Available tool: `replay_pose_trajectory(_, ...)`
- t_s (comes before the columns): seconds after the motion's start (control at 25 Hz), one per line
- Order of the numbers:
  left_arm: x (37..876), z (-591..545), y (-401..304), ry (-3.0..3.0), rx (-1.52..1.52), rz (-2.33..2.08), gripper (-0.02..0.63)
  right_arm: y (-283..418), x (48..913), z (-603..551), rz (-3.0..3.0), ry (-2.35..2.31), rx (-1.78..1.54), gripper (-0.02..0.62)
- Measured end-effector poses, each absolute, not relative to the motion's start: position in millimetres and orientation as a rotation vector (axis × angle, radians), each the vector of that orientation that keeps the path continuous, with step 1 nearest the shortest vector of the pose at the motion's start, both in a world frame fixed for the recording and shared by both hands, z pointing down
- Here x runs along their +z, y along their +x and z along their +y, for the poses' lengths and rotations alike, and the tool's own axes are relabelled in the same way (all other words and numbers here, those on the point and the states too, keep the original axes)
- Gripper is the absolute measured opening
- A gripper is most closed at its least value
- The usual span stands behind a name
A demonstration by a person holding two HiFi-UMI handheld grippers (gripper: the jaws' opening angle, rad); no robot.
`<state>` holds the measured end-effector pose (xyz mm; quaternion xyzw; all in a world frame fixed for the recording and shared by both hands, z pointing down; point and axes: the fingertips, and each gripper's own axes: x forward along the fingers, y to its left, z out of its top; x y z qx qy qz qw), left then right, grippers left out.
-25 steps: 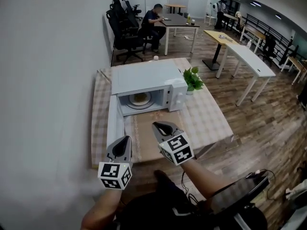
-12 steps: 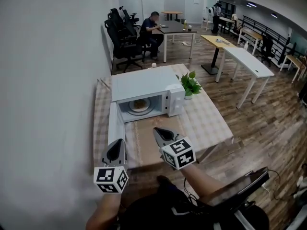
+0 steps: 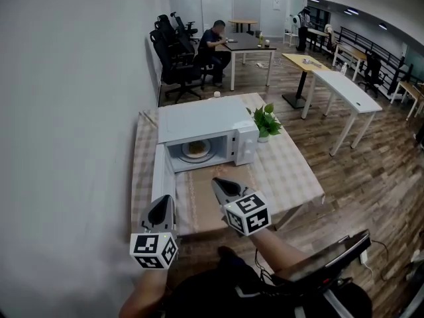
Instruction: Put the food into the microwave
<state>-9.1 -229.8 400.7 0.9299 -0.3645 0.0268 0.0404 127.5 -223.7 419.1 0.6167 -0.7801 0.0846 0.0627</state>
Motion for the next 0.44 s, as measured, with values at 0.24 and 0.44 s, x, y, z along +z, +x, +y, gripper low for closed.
replay_pose_trajectory(0.24,398,-231,-11,2.855,0.087,-1.119,0.009,126,417,-229,-2.363,1.858,0.262,0.008)
replay_pose_trajectory(0.44,393,-235,-16,2.852,0.085,-1.12,0.009,122,416,-236,-2.354,1.855,0.283,0.008)
